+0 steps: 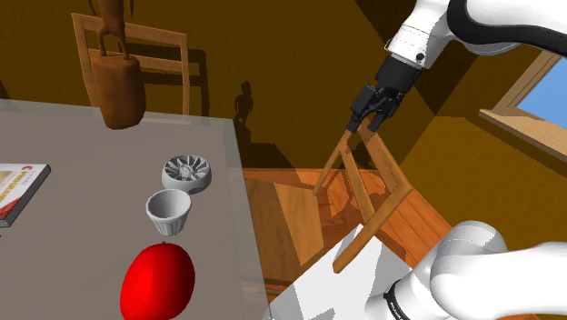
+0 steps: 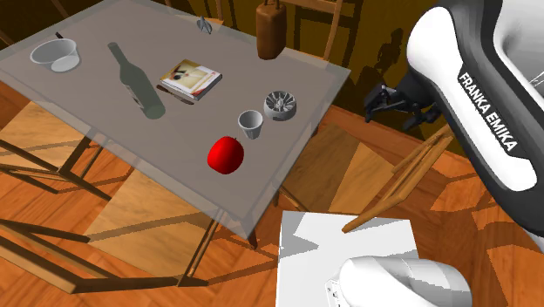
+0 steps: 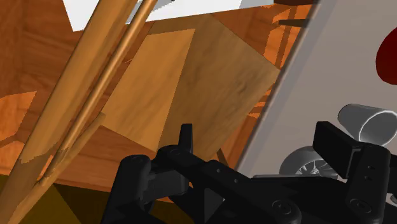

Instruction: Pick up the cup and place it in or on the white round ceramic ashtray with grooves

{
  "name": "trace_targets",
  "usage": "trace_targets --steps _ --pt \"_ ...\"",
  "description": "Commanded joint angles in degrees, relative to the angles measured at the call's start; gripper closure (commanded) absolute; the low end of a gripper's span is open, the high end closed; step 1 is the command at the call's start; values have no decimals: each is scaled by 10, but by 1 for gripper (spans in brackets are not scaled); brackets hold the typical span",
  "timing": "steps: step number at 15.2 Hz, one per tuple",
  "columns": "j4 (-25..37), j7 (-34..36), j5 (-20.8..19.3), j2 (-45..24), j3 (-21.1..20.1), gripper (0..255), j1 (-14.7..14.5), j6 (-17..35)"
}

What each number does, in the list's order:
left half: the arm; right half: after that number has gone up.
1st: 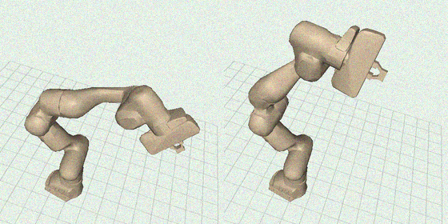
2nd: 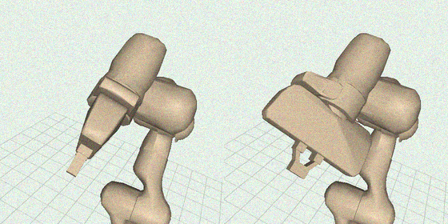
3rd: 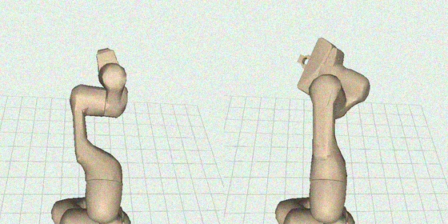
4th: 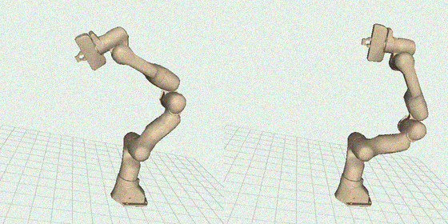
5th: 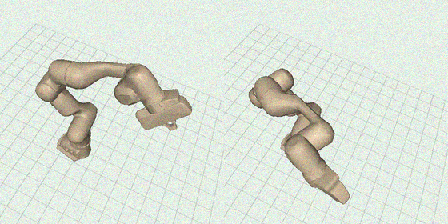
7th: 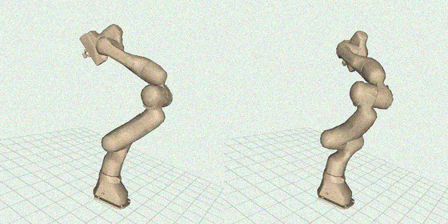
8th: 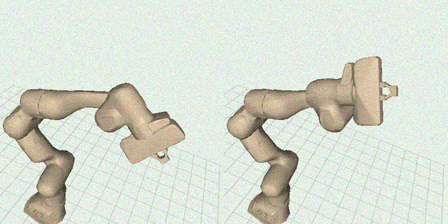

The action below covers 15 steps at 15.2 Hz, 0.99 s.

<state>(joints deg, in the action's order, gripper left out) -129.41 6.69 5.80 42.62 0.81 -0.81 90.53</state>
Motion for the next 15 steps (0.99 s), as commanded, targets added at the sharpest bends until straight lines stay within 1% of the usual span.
trace_targets --steps 1,8,15 --pt "0 0 0 0 0 0 0 0" --pt "-17 40 33 -79 -56 0 -25 97" --pt "0 79 50 -185 -110 0 -48 188"
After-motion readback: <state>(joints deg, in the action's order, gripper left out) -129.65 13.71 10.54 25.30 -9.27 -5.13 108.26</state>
